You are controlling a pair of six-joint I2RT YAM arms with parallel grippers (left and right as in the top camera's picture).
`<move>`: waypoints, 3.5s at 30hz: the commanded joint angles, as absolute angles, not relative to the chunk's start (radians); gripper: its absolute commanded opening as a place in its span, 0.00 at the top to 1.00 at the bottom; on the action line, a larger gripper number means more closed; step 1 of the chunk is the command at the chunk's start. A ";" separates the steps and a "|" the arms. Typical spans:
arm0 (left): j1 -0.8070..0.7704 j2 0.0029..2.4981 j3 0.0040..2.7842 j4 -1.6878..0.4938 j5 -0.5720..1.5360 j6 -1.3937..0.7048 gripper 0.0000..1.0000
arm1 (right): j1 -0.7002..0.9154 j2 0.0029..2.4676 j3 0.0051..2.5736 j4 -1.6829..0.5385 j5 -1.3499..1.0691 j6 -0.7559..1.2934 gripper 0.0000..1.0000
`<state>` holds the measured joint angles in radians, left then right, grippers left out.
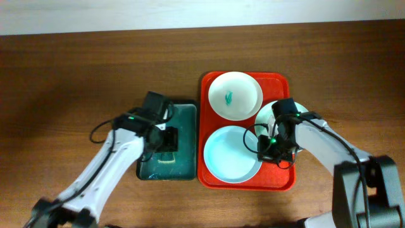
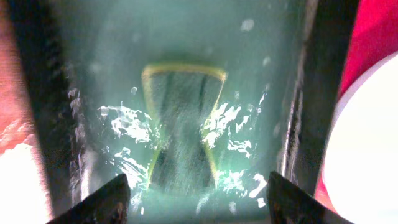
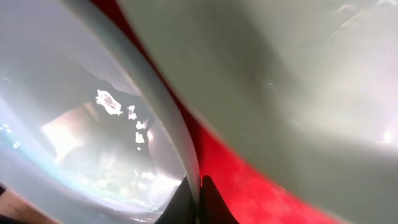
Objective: Clean dirty plates on tray and stack at the side
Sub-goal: 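Lift the light blue plate with the right gripper over the sink tray, then carry the light blue plate right and set it beside the red tray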
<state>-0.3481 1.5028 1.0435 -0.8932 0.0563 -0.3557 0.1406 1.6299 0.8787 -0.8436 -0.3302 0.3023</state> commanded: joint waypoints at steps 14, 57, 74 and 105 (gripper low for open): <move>-0.073 0.920 1.128 -1.028 0.064 -0.350 0.01 | 0.804 1.567 1.124 -0.443 0.335 0.383 0.96; -0.073 0.921 1.127 -1.034 0.064 -0.350 0.01 | 0.454 1.409 1.215 -0.606 -0.441 0.502 0.96; -0.073 0.921 1.127 -1.034 0.064 -0.350 0.01 | -0.820 1.679 1.212 -0.955 -0.186 0.477 0.96; -0.073 0.921 1.127 -1.034 0.064 -0.350 0.01 | -0.314 1.763 1.109 -0.754 -0.120 0.005 0.52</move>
<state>-0.0772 0.9253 1.1110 -1.0359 0.0605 -0.3557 -0.3199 1.7088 1.1149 -0.7650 -0.1539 0.0147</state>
